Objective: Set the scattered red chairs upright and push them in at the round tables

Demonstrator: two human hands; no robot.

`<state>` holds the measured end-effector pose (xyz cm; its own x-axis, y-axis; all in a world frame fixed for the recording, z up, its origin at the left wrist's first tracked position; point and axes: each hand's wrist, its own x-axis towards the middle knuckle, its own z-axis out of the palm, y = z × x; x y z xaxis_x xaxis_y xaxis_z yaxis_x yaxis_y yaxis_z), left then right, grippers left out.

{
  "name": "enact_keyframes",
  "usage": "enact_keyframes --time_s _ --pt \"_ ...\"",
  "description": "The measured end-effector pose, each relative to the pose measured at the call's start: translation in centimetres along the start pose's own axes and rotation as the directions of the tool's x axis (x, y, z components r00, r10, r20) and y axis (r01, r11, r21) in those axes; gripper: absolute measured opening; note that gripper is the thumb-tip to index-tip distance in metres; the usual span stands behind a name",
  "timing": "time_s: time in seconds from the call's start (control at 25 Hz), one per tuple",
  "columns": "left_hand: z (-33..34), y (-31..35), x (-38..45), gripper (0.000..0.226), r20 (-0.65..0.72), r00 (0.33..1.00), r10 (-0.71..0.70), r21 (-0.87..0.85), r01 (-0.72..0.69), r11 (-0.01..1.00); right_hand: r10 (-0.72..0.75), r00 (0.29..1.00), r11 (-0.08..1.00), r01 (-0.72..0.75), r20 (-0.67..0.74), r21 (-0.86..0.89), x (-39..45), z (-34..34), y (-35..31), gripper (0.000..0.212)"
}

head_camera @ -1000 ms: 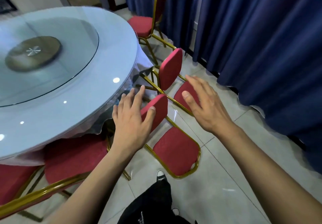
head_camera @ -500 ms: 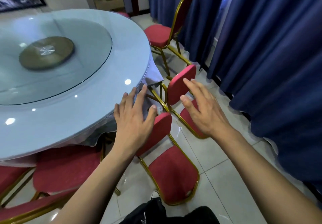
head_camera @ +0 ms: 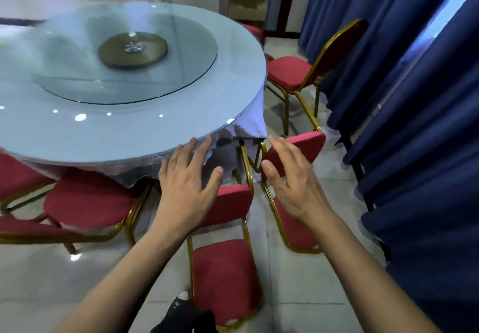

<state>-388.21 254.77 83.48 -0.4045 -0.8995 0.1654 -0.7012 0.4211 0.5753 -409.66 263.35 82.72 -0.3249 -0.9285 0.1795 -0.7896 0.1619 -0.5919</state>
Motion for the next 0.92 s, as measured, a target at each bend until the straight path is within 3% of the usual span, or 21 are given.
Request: enact_keyframes --time_s 0.28,0.64,0.92 --pt "3.7 5.4 -7.1 0.072 -0.195 0.959 -0.205 0.021 0.213 0.977 -0.232 0.955 0.973 0.228 0.185 0.044 -1.8 -3.1 6.6 0.068" --pt "7.8 6.4 -16.1 0.061 -0.175 0.937 -0.302 -0.067 0.294 0.953 -0.337 0.891 0.942 0.321 0.305 0.101 -5.8 -2.9 11.5 0.067" --pt "13.4 2.3 -19.7 0.061 -0.098 0.927 -0.361 0.017 0.365 0.931 -0.365 0.873 0.930 0.330 0.324 0.161 -7.5 4.5 14.3 0.060"
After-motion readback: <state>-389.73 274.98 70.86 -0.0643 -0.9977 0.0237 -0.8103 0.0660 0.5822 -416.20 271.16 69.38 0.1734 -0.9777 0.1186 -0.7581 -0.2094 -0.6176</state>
